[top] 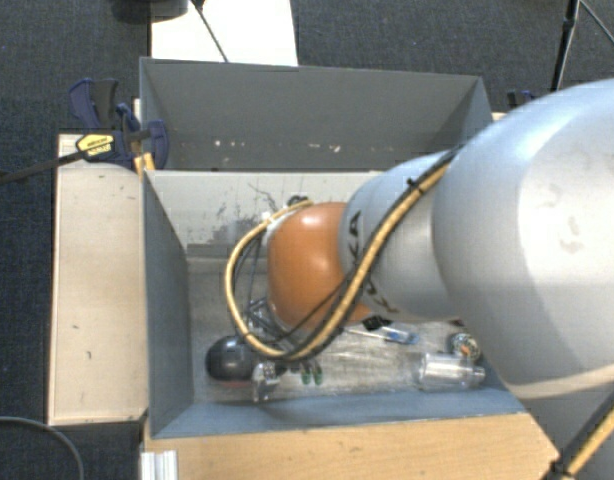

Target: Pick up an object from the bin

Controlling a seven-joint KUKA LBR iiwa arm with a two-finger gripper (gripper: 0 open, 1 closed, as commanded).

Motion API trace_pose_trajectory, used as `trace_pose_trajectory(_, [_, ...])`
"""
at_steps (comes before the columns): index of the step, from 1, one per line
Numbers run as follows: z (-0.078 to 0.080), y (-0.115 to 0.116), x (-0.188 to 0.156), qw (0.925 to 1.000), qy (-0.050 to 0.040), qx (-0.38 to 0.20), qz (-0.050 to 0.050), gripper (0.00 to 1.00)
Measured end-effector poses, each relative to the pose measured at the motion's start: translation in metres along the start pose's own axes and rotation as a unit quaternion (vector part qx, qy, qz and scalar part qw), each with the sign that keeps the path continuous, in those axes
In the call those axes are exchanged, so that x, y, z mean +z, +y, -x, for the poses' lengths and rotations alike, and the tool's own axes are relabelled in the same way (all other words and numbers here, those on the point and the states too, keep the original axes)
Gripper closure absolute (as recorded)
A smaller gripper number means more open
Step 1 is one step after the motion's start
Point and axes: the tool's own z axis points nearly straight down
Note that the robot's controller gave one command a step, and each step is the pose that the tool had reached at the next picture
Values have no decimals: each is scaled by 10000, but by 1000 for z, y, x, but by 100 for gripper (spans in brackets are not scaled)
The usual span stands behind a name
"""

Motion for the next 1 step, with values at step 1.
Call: trace_pose_trajectory(1, [3, 1, -74, 10000, 2, 14, -4, 100])
